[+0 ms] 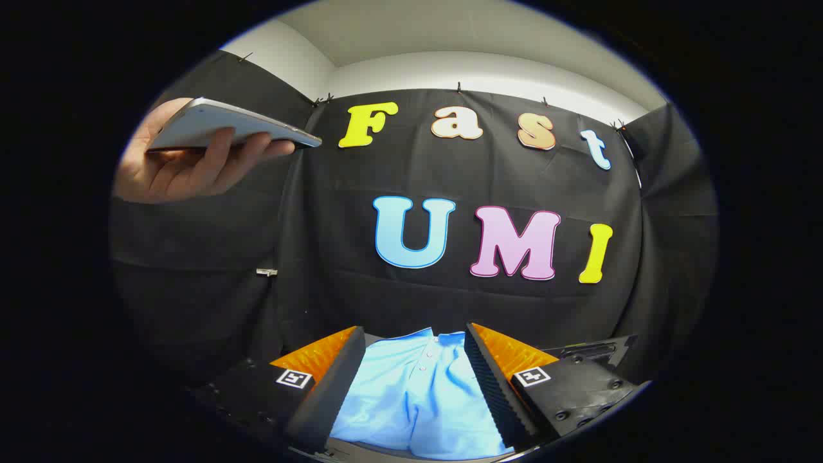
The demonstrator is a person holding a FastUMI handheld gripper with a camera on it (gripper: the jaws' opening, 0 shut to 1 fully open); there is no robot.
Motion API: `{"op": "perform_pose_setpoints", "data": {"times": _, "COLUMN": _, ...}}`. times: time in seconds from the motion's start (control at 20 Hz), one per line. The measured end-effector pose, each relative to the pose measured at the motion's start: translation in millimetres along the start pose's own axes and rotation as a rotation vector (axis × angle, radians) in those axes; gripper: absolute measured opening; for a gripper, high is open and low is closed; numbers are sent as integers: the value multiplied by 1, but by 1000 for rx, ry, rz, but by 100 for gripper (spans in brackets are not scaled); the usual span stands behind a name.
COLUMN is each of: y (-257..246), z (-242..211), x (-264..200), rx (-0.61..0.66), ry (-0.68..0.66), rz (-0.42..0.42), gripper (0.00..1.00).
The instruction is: Put the clothes into the washing machine and then close the washing machine lid.
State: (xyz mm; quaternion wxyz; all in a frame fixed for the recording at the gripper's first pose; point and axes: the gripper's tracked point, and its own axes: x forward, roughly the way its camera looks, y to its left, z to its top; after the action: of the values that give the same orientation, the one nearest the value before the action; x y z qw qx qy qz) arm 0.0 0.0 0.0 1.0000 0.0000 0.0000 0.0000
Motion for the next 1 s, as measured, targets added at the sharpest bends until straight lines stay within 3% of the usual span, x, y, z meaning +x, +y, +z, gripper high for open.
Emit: {"op": "perform_pose_setpoints", "data": {"times": 1.0, "y": -2, "z": -3, "x": 6, "rx": -37, "ry": 25, "rz": -2, "gripper": 98}}
